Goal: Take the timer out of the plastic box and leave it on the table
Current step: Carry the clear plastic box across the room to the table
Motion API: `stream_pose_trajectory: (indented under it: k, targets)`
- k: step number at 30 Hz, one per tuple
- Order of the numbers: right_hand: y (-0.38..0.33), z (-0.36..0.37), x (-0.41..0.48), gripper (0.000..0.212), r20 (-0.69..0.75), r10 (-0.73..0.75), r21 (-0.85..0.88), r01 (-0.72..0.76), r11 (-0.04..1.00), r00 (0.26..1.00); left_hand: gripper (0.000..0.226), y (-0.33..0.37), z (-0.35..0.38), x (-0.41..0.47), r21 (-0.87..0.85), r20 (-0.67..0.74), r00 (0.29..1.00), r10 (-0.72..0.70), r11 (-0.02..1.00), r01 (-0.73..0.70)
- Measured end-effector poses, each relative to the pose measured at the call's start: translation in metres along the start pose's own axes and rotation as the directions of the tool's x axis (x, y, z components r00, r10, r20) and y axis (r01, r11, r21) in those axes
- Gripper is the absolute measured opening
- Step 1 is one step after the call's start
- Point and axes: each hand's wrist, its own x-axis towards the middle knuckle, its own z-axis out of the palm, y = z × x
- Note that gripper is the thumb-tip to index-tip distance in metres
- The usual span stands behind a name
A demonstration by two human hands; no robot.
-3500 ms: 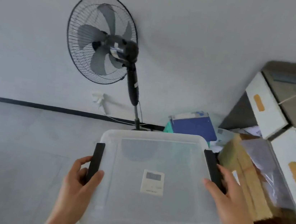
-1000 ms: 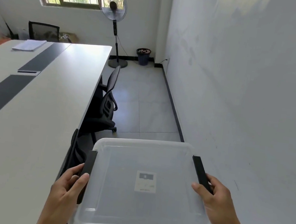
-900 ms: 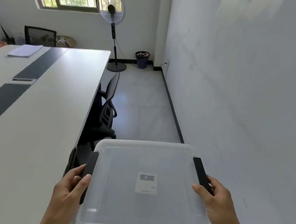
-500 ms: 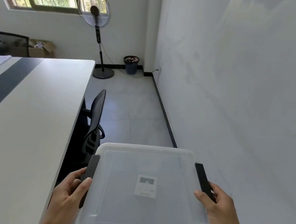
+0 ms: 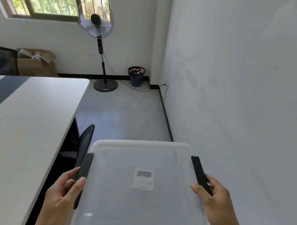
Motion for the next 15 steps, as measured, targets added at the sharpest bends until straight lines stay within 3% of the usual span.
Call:
stream_pose_trajectory:
  k: [8,15]
  targets:
    - [-0.023,0.069,0.179,0.018,0.023,0.030,-0.018,-0.029,0.999,0.999,0.028,-0.007,0.034,0.186,0.029,-0.008,0.999,-0.054,0.998,0.054]
    - [-0.088,0.126,0.329,0.018,0.010,0.006,-0.015,-0.006,1.000,1.000,0.027,0.028,0.053,0.358,0.024,-0.007,0.998,-0.057,0.998,0.057]
